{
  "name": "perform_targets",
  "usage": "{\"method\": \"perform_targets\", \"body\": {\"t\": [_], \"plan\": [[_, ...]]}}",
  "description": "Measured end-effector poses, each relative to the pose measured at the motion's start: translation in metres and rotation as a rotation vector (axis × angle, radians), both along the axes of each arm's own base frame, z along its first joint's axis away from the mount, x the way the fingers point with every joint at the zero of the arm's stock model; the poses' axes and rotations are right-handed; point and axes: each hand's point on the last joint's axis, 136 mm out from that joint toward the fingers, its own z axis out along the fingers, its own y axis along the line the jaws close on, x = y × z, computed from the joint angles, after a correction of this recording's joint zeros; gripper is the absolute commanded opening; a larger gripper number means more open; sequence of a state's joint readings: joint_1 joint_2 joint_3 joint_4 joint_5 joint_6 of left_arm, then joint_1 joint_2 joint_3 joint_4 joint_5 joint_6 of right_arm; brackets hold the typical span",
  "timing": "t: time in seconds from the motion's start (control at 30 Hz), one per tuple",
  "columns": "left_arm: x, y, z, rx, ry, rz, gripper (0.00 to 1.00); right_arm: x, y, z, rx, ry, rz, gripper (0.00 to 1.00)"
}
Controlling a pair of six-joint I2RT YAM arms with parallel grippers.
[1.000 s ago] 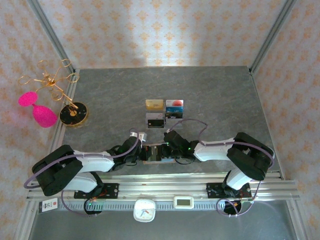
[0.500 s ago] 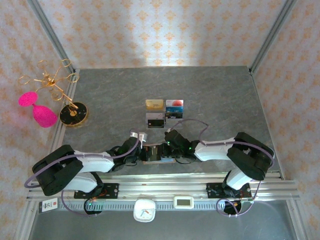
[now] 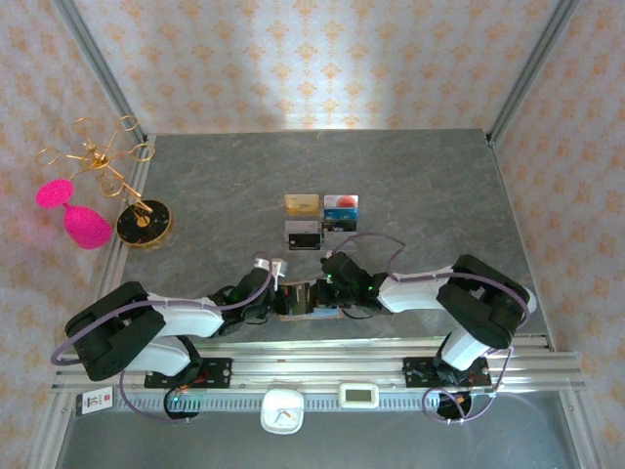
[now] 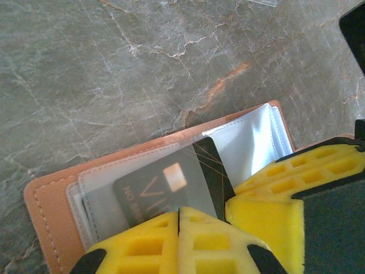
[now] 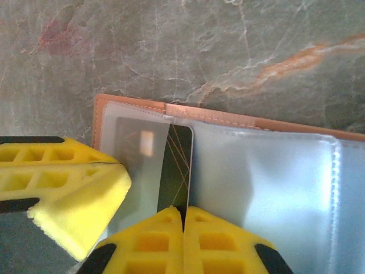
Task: Take the credit cards out of the card holder
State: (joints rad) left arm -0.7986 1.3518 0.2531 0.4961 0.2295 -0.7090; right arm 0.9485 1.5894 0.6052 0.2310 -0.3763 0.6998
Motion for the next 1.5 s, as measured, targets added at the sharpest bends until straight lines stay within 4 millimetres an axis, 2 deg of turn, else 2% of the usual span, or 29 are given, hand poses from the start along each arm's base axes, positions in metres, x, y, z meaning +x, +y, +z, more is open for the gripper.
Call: {"method": "perform_targets", "body": {"t": [0.13,0.23,0.33,0.47,0.57,0.6,0.7,0.77,0.8,0.83,1.0,1.2,1.37,1.5], "plan": [[-0.001,0.001,0.001,-0.005,-0.002,0.0,0.0,-0.003,-0.014,0.004,-0.019,-0.032,-0.034,0.0],[-0.002,0.004,0.003,-0.003,0.002,0.004,0.11,-0.006,-0.034,0.008,-0.044,-0.055,-0.073,0.0],[-0.003,0.009,0.009,-0.003,-0.001,0.012,0.22,-0.006,-0.043,0.018,-0.057,-0.084,-0.084,0.0],[0.002,0.013,0.036,-0.04,-0.054,0.031,0.32,-0.002,-0.048,0.039,-0.077,-0.163,-0.052,0.0],[0.013,0.019,0.074,-0.096,-0.136,0.069,0.47,0.006,-0.044,0.072,-0.068,-0.27,-0.012,0.0],[0.017,0.022,0.09,-0.12,-0.174,0.09,0.56,0.01,-0.041,0.087,-0.056,-0.314,0.007,0.0],[0.025,0.034,0.128,-0.161,-0.267,0.145,0.7,0.018,-0.028,0.13,-0.018,-0.444,0.068,0.0],[0.027,0.042,0.144,-0.171,-0.306,0.176,0.81,0.024,-0.02,0.153,-0.005,-0.52,0.106,0.0],[0.027,0.045,0.15,-0.169,-0.321,0.189,0.92,0.027,-0.017,0.164,-0.001,-0.561,0.125,0.0],[0.028,0.048,0.154,-0.163,-0.33,0.2,0.99,0.029,-0.014,0.173,0.001,-0.591,0.143,0.0],[0.028,0.065,0.161,-0.114,-0.351,0.259,0.99,0.048,0.007,0.214,0.009,-0.745,0.261,0.0],[0.025,0.087,0.172,-0.098,-0.396,0.336,0.99,0.084,0.013,0.244,-0.055,-0.88,0.421,0.0],[0.024,0.099,0.189,-0.118,-0.456,0.384,0.99,0.103,0.016,0.242,-0.142,-0.907,0.589,0.0],[0.027,0.106,0.189,-0.087,-0.477,0.419,0.99,0.121,0.018,0.231,-0.194,-0.896,0.708,0.0]]}}
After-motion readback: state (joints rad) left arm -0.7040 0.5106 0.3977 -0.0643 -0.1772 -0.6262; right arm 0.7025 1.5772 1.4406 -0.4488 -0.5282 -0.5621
